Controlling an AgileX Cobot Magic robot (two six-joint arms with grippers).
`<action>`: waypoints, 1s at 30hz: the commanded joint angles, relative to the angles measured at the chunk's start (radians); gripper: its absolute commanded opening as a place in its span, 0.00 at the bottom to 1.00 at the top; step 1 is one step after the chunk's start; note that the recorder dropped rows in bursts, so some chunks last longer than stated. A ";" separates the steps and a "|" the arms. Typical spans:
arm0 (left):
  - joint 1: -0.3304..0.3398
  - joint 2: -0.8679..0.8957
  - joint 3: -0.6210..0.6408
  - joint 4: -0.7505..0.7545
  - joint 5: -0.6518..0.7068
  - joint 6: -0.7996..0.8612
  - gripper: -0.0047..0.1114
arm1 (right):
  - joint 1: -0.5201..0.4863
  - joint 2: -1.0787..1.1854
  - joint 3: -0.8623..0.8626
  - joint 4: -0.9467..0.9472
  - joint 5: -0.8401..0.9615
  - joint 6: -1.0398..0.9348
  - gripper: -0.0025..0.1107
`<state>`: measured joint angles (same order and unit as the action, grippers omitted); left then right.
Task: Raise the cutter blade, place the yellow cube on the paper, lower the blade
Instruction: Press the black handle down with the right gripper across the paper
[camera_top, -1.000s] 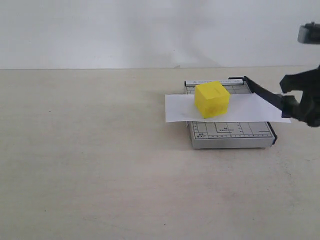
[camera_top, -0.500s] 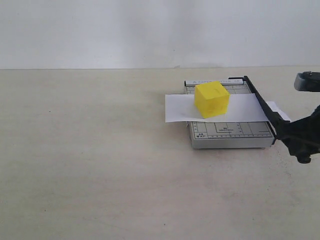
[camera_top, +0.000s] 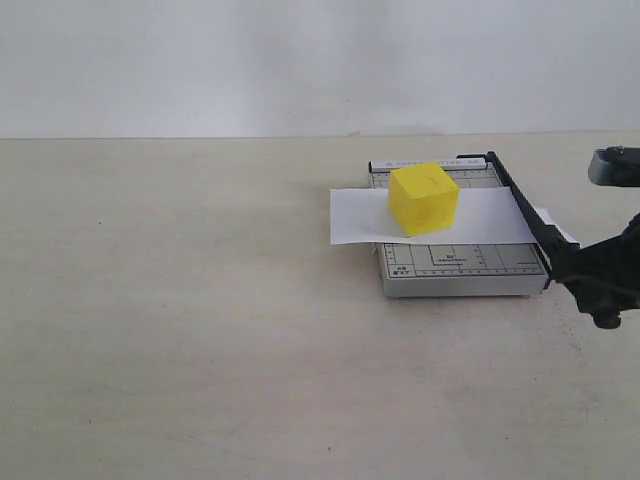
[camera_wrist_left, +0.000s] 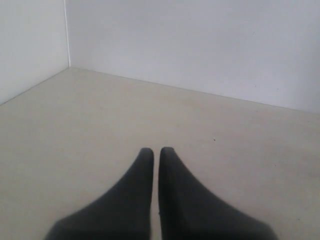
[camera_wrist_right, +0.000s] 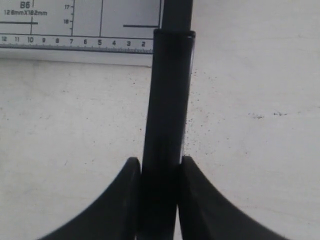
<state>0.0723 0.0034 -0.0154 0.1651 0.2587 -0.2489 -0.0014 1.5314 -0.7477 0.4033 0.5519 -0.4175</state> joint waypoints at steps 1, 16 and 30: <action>0.004 -0.003 0.006 -0.008 -0.012 -0.010 0.08 | 0.020 0.018 0.021 0.085 0.059 -0.019 0.04; 0.004 -0.003 0.006 -0.008 -0.012 -0.010 0.08 | 0.020 0.016 0.021 0.080 -0.035 -0.028 0.42; 0.004 -0.003 0.006 -0.008 -0.012 -0.010 0.08 | 0.020 -0.067 -0.232 -0.078 -0.049 0.001 0.42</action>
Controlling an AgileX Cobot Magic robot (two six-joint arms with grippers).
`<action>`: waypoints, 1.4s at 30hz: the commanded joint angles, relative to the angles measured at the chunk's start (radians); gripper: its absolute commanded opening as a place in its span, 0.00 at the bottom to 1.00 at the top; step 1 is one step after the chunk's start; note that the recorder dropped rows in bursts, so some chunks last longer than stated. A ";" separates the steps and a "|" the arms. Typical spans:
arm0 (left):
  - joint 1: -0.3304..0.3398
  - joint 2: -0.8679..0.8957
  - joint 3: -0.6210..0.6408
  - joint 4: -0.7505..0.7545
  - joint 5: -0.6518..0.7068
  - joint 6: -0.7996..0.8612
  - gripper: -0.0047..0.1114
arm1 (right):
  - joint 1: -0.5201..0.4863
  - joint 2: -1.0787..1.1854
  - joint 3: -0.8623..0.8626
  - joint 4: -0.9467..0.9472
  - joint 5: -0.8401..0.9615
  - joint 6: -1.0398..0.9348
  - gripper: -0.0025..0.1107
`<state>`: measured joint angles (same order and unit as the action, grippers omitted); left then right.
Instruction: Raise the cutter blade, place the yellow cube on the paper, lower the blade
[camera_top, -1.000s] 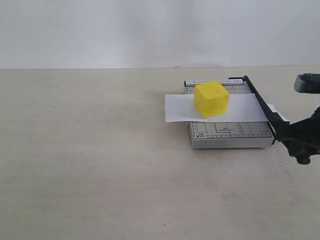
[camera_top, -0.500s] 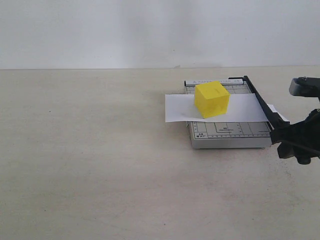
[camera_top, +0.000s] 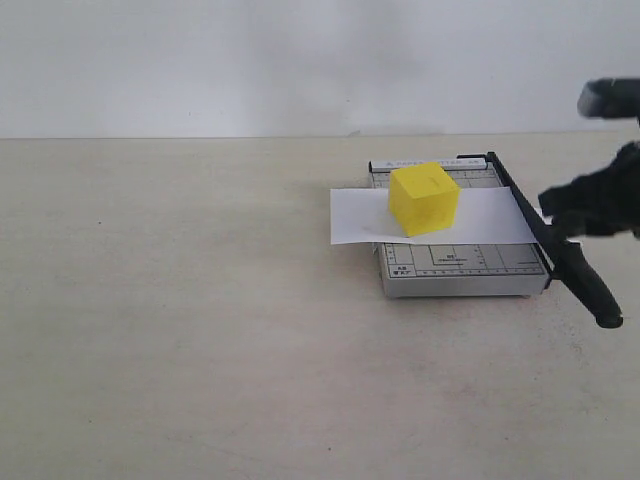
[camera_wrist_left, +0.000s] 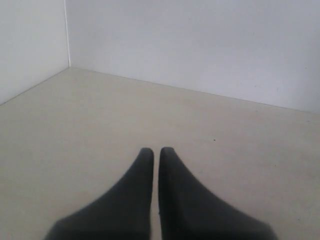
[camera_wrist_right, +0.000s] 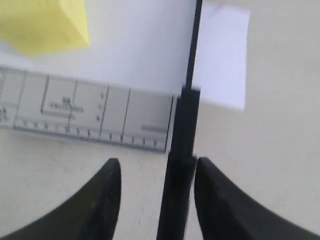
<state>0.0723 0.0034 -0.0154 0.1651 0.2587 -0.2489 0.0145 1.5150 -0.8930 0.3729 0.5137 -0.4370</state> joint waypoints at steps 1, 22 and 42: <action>0.004 -0.003 0.006 -0.008 -0.012 -0.010 0.08 | 0.005 -0.065 -0.111 -0.057 -0.010 0.032 0.42; 0.004 -0.003 0.006 -0.008 -0.012 -0.010 0.08 | 0.005 -0.561 -0.105 -0.104 -0.262 0.174 0.31; 0.004 -0.003 0.006 -0.008 -0.012 -0.010 0.08 | 0.005 -1.092 0.495 -0.102 -0.624 0.317 0.02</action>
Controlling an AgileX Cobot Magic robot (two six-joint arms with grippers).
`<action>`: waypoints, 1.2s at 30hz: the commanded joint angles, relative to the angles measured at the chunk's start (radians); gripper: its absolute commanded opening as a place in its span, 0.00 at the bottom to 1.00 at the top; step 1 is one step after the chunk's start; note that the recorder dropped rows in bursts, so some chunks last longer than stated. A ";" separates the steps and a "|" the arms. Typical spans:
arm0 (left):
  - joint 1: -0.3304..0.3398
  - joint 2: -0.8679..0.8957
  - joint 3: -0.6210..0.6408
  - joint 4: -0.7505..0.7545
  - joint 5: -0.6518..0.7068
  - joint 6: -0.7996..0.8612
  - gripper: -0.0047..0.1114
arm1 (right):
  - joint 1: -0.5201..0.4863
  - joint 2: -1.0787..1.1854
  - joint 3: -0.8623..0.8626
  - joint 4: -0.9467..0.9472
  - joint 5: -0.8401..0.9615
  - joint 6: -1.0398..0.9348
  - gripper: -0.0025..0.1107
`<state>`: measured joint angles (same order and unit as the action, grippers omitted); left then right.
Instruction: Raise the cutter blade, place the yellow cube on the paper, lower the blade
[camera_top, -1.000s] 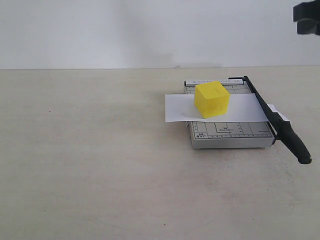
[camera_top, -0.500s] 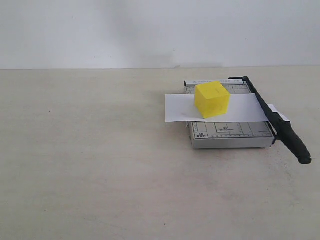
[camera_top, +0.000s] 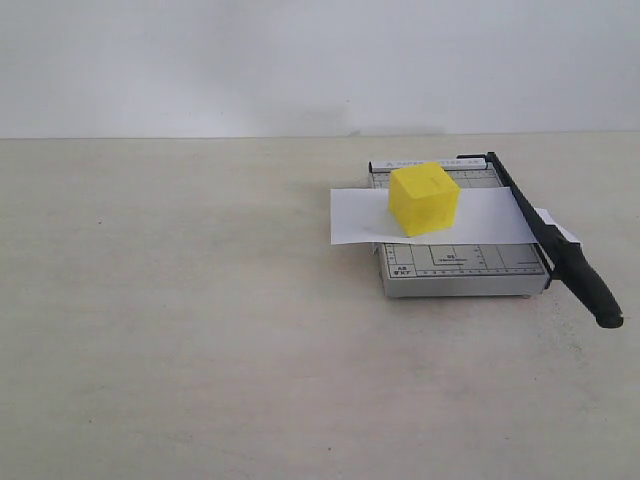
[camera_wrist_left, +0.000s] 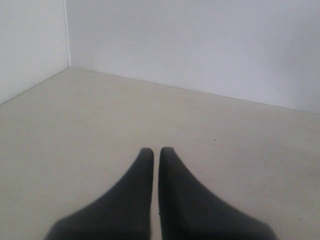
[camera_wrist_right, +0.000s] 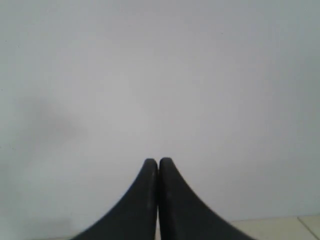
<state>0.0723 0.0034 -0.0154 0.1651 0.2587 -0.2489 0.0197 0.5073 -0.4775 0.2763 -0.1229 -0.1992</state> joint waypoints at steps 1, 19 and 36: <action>0.004 -0.003 0.006 -0.008 -0.012 -0.010 0.08 | -0.001 -0.105 0.103 -0.005 0.021 0.108 0.02; 0.004 -0.003 0.006 -0.008 -0.012 -0.010 0.08 | -0.001 -0.159 0.331 -0.003 0.030 0.146 0.02; 0.004 -0.003 0.006 -0.008 -0.012 -0.010 0.08 | -0.001 -0.159 0.478 -0.033 -0.246 0.160 0.02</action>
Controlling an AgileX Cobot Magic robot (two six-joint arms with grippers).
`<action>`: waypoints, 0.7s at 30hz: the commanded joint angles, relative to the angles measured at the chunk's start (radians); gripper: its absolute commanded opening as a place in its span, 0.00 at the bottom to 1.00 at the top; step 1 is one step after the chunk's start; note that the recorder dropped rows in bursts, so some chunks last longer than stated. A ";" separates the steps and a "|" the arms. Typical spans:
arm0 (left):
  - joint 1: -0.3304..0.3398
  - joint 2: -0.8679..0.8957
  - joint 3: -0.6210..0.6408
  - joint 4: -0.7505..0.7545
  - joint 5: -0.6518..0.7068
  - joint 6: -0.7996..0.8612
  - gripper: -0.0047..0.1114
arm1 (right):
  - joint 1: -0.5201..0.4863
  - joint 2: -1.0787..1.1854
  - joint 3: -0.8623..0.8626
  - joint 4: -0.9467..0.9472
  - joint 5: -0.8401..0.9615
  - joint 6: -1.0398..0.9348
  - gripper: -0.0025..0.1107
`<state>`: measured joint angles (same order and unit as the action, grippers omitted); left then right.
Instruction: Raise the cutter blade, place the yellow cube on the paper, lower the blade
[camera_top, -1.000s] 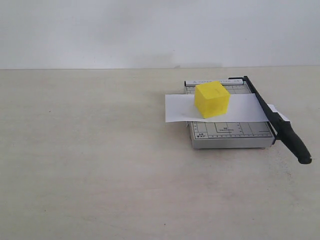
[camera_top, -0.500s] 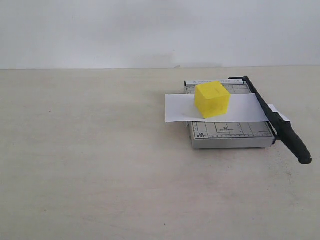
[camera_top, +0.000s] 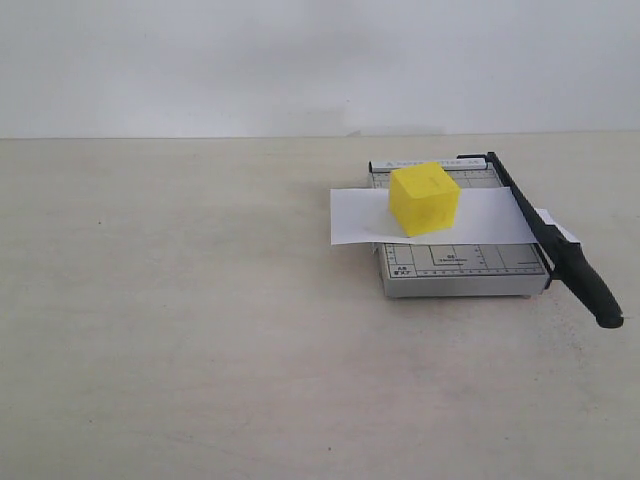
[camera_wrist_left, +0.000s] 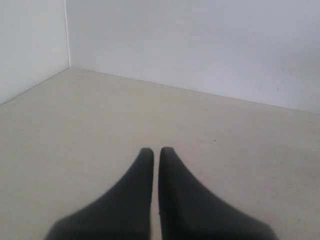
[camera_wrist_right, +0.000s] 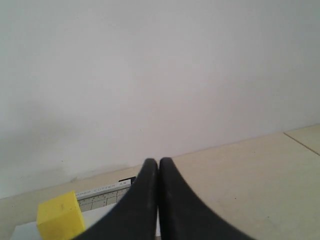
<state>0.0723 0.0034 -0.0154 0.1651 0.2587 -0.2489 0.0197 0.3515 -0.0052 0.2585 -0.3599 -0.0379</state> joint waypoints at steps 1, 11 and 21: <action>0.004 -0.003 0.006 -0.008 -0.012 -0.010 0.08 | -0.001 -0.003 0.005 -0.015 -0.009 -0.006 0.02; 0.004 -0.003 0.006 -0.008 -0.012 -0.010 0.08 | -0.001 -0.090 0.005 -0.015 0.120 -0.085 0.02; 0.004 -0.003 0.006 -0.008 -0.003 -0.010 0.08 | -0.002 -0.352 0.005 -0.184 0.732 0.031 0.02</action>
<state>0.0723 0.0034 -0.0154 0.1651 0.2587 -0.2489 0.0197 0.0084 0.0013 0.1038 0.3562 -0.0716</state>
